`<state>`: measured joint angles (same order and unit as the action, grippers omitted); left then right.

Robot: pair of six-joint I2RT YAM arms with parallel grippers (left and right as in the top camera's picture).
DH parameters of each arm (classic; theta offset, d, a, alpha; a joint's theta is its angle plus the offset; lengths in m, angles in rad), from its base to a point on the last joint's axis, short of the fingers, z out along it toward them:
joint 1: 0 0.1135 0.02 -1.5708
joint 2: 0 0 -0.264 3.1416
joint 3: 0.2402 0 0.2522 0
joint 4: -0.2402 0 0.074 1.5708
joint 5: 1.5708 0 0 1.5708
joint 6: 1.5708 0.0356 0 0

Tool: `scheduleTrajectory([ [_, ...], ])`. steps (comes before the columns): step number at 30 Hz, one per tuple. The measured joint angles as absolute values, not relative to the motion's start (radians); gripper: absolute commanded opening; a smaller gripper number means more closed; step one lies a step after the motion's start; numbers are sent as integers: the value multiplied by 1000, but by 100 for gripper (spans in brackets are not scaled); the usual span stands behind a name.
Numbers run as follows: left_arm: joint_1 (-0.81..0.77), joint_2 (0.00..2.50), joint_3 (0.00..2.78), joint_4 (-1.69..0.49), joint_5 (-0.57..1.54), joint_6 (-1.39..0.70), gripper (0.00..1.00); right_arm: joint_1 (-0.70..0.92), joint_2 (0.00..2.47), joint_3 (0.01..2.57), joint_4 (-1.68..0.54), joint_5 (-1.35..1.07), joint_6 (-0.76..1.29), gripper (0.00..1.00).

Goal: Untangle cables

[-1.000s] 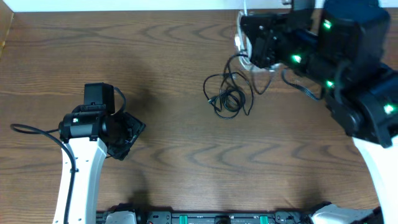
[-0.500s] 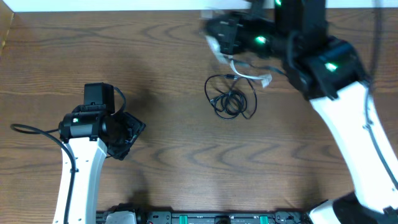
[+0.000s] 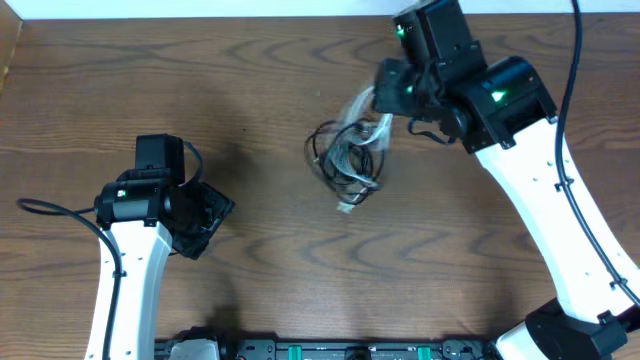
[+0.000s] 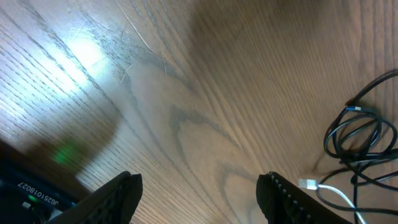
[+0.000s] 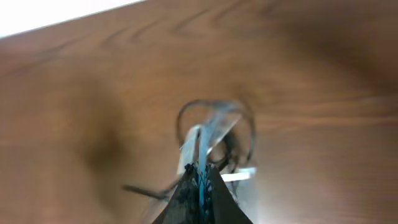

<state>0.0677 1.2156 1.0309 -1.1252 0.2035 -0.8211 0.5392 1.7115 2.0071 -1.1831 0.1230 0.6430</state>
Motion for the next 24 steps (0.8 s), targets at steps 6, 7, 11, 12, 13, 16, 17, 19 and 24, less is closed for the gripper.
scheduleTrajectory([
  [6,68,1216,1031,-1119,204,-814,65,543,1710,2007,-967,-184,503,1],
  [7,68,1216,1031,-1119,204,-813,65,543,1710,2008,-903,-300,479,1],
  [11,68,1216,1031,-1118,220,-776,65,551,1708,2008,-801,-585,418,2],
  [12,68,1216,1031,-1118,231,-758,65,556,1706,2008,-817,-593,403,2],
  [13,67,1216,1031,-1118,236,-747,65,561,1705,2009,-852,-565,393,1],
  [16,68,1216,1031,-1118,250,-720,65,588,1703,2010,-1036,-232,458,2],
  [17,68,1216,1031,-1116,252,-716,65,595,1704,2008,-1115,-79,509,2],
  [19,68,1216,1031,-1117,258,-705,65,601,1706,2007,-1200,122,569,1],
  [24,68,1216,1031,-1102,265,-699,65,604,1706,2007,-1178,234,597,1],
])
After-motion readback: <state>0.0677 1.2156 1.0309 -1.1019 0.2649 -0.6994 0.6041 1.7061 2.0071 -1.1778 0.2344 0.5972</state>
